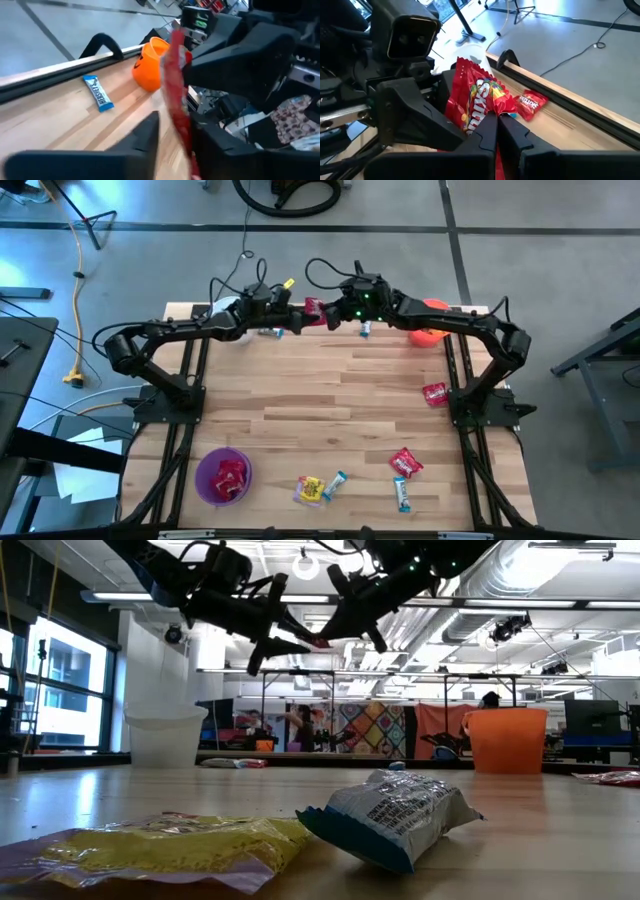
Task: Sort candy
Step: Put the red candy into the purple bucket
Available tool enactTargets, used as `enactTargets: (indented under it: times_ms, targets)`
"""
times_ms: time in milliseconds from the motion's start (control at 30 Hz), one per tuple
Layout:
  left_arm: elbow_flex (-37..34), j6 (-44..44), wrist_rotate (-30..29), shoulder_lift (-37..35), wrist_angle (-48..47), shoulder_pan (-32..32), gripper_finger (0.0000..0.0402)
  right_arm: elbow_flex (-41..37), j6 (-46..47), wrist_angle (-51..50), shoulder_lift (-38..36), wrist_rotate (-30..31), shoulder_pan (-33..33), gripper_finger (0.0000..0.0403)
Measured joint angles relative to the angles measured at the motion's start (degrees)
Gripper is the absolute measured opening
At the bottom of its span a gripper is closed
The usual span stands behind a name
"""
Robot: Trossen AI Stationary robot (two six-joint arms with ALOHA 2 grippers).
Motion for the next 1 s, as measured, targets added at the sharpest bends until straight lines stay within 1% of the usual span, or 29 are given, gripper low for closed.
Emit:
enactTargets:
  times_ms: [67,100,133,233,367,533,600,667,767,833,900,1000]
  targets:
    - [0.00,1.33,0.02,0.00,0.82,-0.30,0.0041,0.00,0.00,0.18,0.00,0.01,0.05,0.0000]
    - [0.00,1.62,-0.01,0.00,1.28,-0.36,0.0023,0.00,0.00,0.22,0.00,0.02,0.10,0.0001]
    - [0.00,1.80,-0.02,0.00,1.68,-0.36,0.0014,0.00,0.00,0.30,-0.01,0.02,0.10,0.0004]
    - [0.00,2.16,0.04,-0.10,2.35,-0.30,0.0014,0.02,0.00,0.55,-0.03,0.20,0.09,0.0024]
    - [0.01,5.52,1.05,-2.32,-2.00,0.30,0.0005,0.02,0.12,0.24,-0.14,-0.02,0.01,0.0083]
    - [0.09,11.57,3.29,-9.44,-13.68,0.59,0.0002,0.02,-0.03,-0.29,-2.60,-0.69,-1.57,0.0175]
    - [0.09,12.47,3.99,-13.27,-19.86,-0.27,0.0002,0.02,-2.30,-0.98,-4.13,-0.59,-2.52,0.0203]
    - [0.11,12.53,4.15,-17.48,-26.35,-2.12,0.0001,0.02,-4.99,-2.12,-5.57,-0.61,-3.72,0.0221]
    - [0.11,11.17,3.02,-23.58,-37.42,-7.25,0.0001,0.04,-8.87,-4.24,-7.33,-1.54,-5.87,0.0223]
    - [0.72,8.80,0.47,-26.83,-45.11,-12.02,0.0001,0.05,-10.85,-5.86,-7.94,-2.93,-7.46,0.0208]
    - [2.51,5.74,-3.05,-29.03,-53.05,-17.83,0.0000,0.09,-12.67,-7.89,-8.11,-4.79,-9.07,0.0180]
    - [6.55,-1.55,-6.88,-30.00,-62.31,-27.54,0.0000,0.09,-15.29,-9.80,-8.15,-7.74,-11.10,0.0120]
